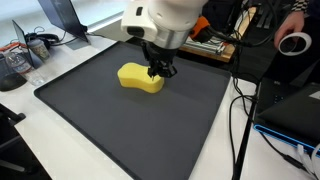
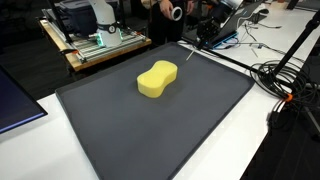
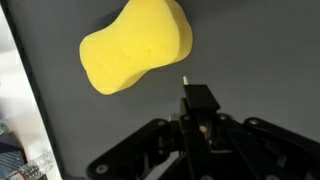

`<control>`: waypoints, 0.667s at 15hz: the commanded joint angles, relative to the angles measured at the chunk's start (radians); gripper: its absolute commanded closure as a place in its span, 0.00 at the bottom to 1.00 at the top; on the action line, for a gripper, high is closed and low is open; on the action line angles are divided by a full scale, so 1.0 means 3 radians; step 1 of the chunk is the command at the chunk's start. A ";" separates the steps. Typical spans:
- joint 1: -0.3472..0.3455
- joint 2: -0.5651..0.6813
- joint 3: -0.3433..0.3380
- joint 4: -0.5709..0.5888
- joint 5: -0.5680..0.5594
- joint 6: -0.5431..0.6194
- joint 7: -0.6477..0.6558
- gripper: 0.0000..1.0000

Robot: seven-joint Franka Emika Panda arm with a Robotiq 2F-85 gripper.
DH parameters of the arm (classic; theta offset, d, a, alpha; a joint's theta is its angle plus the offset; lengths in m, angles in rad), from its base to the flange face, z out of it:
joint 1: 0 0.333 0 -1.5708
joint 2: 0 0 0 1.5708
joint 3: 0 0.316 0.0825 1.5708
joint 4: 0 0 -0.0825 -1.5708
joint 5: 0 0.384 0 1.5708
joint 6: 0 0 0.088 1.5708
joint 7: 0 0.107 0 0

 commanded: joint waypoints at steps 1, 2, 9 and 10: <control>-0.0152 -0.0056 -0.0083 0.0103 0.0283 0.0020 -0.0386 0.97; -0.0200 -0.0068 -0.0105 0.0124 0.0325 0.0027 -0.0502 0.97; -0.0547 -0.0106 -0.0225 0.0397 0.0713 -0.0224 -0.1340 0.97; -0.0587 -0.0094 -0.0241 0.0459 0.0762 -0.0294 -0.1415 0.97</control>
